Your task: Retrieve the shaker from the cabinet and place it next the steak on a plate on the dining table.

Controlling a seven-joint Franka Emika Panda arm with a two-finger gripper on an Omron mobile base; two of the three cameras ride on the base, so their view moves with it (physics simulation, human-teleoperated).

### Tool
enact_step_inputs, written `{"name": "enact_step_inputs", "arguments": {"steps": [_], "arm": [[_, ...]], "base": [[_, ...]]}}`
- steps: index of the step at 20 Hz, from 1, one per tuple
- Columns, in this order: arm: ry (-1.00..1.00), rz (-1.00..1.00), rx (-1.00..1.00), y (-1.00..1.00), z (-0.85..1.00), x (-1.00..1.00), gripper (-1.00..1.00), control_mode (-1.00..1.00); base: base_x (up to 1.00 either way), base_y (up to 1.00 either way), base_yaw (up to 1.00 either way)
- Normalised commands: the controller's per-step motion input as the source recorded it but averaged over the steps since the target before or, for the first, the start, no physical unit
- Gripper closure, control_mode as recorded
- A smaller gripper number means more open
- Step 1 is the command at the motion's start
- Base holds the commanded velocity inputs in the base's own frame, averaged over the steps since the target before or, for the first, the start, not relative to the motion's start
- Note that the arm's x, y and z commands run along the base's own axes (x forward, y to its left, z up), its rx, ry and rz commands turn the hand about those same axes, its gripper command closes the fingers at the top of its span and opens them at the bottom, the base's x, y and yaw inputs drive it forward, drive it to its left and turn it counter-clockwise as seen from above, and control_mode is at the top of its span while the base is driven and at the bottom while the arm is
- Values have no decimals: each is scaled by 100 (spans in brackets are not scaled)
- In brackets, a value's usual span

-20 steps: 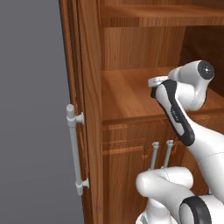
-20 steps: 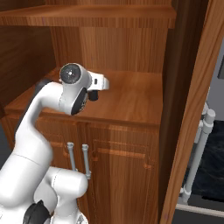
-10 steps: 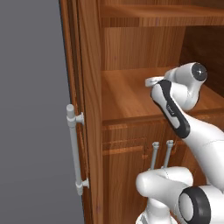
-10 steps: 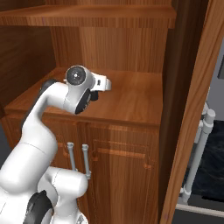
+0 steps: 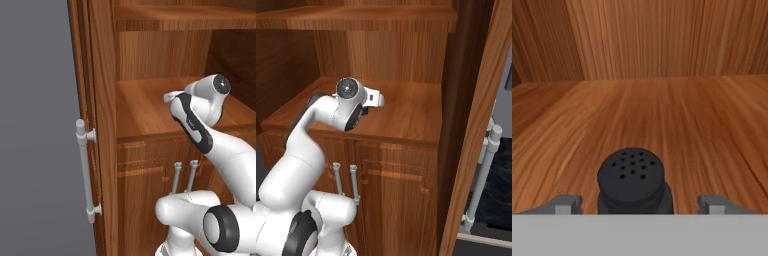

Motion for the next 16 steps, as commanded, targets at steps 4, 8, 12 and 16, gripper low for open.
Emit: {"name": "enact_step_inputs", "arguments": {"steps": [4,8,12,16], "arm": [[0,0,0,0,-52,0,100,-100],[0,0,0,0,-43,0,100,-100],[0,0,0,0,-29,-46,100,-100],[-6,0,3,0,-5,-100,100,-100]], "base": [[0,0,0],[0,0,0],[0,0,0],[0,0,0]]}}
